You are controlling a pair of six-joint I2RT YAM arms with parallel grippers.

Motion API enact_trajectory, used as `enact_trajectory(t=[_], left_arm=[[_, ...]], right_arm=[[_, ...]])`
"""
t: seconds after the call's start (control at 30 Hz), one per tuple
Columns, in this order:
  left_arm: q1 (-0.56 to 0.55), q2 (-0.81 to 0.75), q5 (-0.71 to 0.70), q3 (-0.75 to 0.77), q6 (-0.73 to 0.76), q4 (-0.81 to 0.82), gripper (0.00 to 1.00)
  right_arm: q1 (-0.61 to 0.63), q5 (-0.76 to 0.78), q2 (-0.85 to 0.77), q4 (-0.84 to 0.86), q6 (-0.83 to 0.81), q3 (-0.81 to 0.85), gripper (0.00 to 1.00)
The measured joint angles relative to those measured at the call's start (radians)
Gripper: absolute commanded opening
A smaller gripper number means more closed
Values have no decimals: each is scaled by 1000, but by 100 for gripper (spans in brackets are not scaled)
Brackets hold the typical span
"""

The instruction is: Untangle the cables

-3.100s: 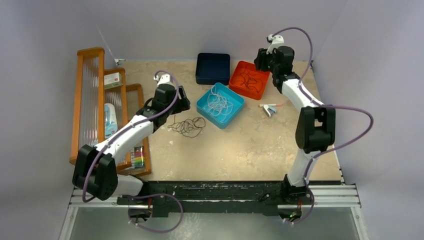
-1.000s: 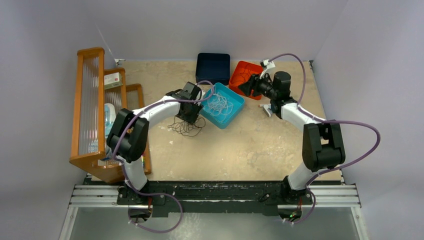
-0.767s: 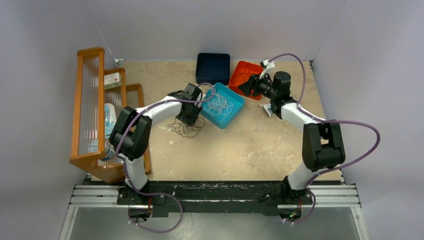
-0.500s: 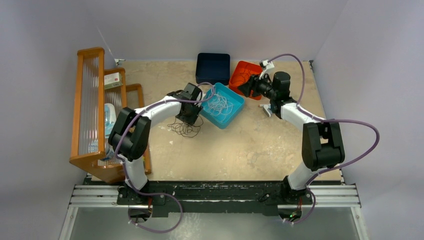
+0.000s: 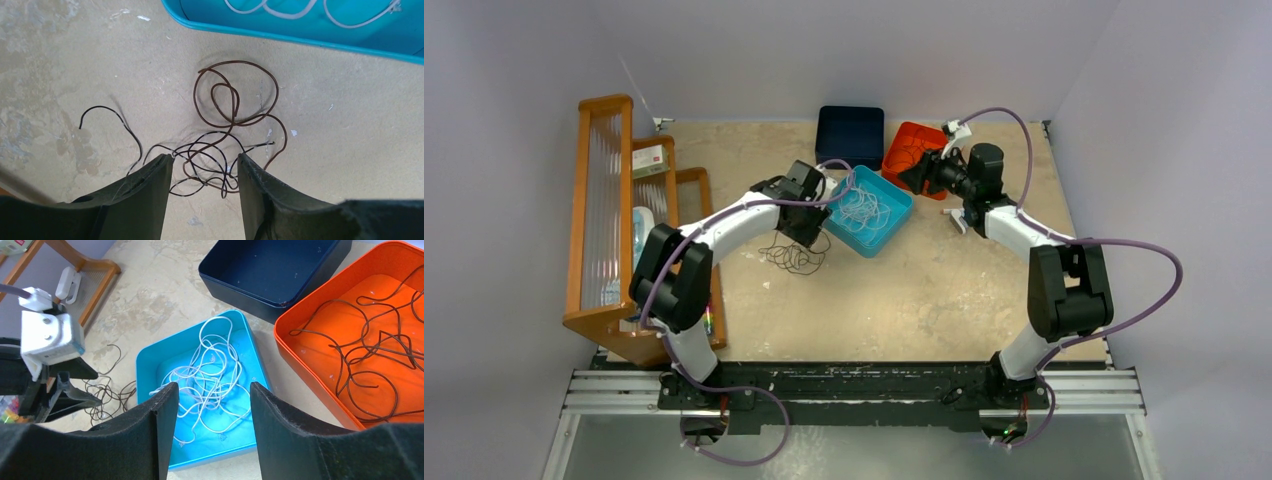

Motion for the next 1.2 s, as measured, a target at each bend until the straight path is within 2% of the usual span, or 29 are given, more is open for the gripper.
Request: enact_trajectory(t=[0.2,0.6,0.8,0.9,1.03,1.2], left_arm=[[-5,56,-13,1,19,-17,48],[-9,76,-101,3,3,7,33],[-9,80,-114,11,-14,24,38],[-9,91,-116,14,-20,29,38],[-9,108,-117,14,-33,31,27],[-9,111,-125,14,-52,40,5]], right_arm=[[0,0,0,2,0,0,58],[3,0,0,6,0,0,58],[3,0,0,6,0,0,58],[3,-1,0,6,0,0,58],[3,-3,0,6,0,0,58],[3,-3,0,8,0,0,58]])
